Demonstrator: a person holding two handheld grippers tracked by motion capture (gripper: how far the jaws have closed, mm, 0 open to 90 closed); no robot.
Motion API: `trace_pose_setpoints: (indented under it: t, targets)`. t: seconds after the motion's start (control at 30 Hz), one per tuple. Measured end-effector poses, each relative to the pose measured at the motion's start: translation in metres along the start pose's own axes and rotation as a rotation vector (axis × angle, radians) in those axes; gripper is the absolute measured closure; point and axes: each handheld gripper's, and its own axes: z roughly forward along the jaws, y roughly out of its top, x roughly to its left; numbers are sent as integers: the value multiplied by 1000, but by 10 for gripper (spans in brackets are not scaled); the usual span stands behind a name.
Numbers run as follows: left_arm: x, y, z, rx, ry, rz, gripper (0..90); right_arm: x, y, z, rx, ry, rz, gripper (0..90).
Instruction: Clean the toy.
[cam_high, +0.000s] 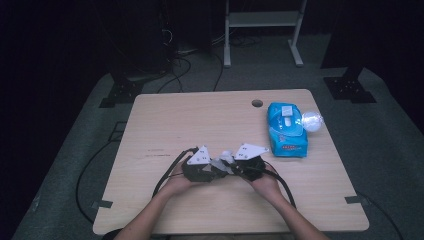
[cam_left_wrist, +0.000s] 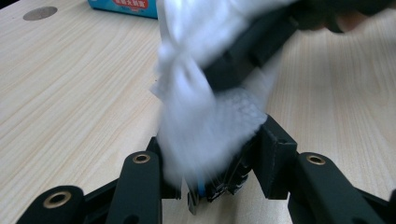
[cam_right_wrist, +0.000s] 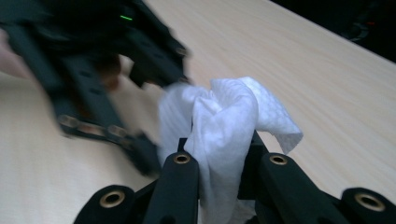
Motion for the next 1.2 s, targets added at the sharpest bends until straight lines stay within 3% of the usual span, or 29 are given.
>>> trace_pose_setpoints:
  t: [0.3, 0.4, 0.5, 0.57, 0.7, 0.83, 1.03, 1.2]
  targets:
    - [1, 0, 0, 3, -1, 4, 586, -35, -20, -27, 11, -125, 62, 811]
    - [1, 0, -1, 5, -6, 3, 587, -44, -27, -35, 5, -150, 82, 810]
    - [0, 0, -1, 5, -9, 11, 589, -50, -31, -39, -14, -139, 120, 809]
    - [0, 0, -2, 10, -10, 17, 589, -48, -30, -39, -14, -155, 102, 809]
    - [3, -3, -8, 12, -21, 9, 590, -51, -32, -41, -14, -177, 115, 810]
    - [4, -4, -10, 21, -23, 8, 588, -57, -40, -41, 0, -147, 169, 810]
    - [4, 4, -11, 17, -14, 11, 524, -51, -40, -37, -13, -117, 178, 810]
    - [4, 8, -9, 58, -13, 0, 461, -43, -36, -35, -27, -80, 177, 810]
